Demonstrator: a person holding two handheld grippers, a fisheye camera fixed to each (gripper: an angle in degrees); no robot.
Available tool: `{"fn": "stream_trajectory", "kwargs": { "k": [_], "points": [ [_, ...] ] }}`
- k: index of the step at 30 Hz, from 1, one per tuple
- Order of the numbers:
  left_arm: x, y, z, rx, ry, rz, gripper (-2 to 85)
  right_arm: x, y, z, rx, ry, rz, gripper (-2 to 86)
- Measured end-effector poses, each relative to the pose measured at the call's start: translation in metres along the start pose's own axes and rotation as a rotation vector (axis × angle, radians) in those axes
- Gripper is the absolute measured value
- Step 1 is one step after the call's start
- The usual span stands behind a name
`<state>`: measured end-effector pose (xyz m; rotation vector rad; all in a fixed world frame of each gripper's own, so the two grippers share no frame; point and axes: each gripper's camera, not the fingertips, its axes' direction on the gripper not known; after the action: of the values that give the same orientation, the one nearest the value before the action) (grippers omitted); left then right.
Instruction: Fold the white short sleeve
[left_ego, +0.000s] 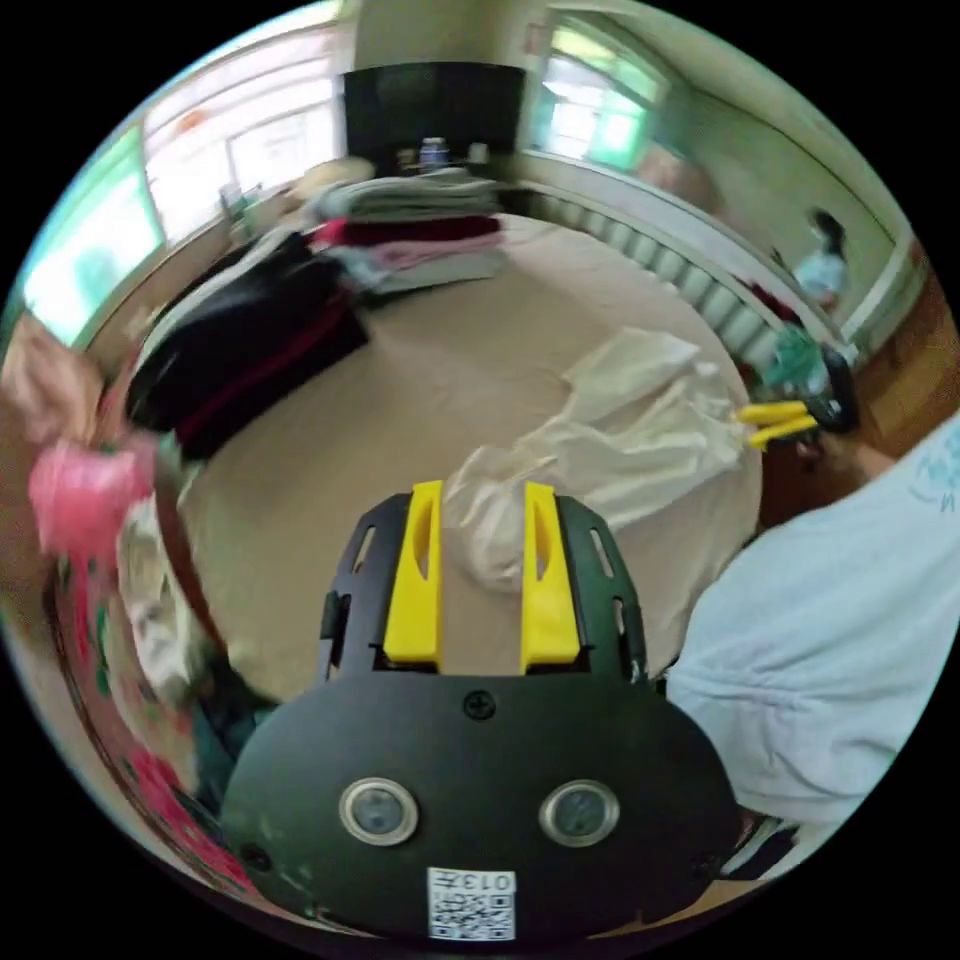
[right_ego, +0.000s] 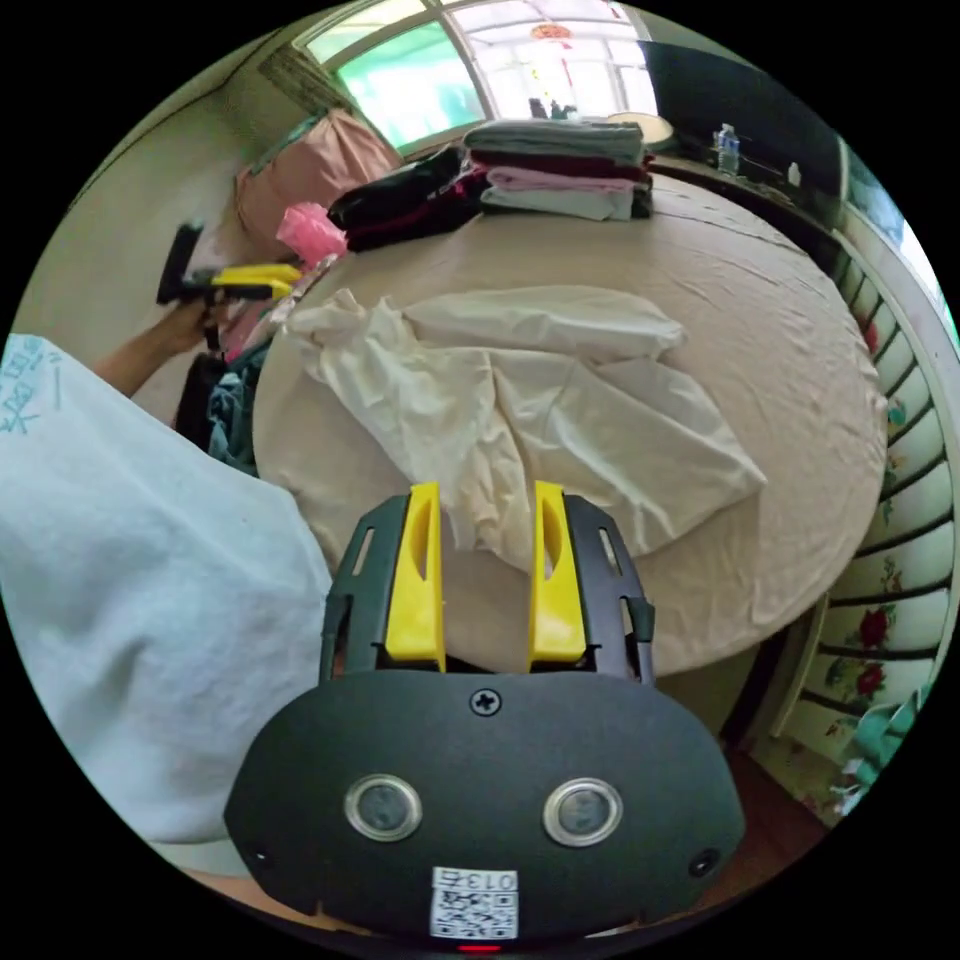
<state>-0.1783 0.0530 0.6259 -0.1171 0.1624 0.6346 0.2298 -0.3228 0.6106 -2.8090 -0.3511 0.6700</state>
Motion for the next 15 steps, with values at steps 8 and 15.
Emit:
{"fn": "stream_trajectory", "kwargs": {
  "k": [8, 15],
  "points": [
    [0.161, -0.104, 0.137, -0.151, 0.248, 0.689, 16.9, -0.059, -0.043, 0.015, -0.045, 0.267, -0.263, 1.2],
    [0.118, -0.155, 0.110, -0.142, 0.586, 0.710, 2.5, -0.109, -0.037, -0.057, 0.113, 0.511, -0.452, 0.9]
  ]
}}
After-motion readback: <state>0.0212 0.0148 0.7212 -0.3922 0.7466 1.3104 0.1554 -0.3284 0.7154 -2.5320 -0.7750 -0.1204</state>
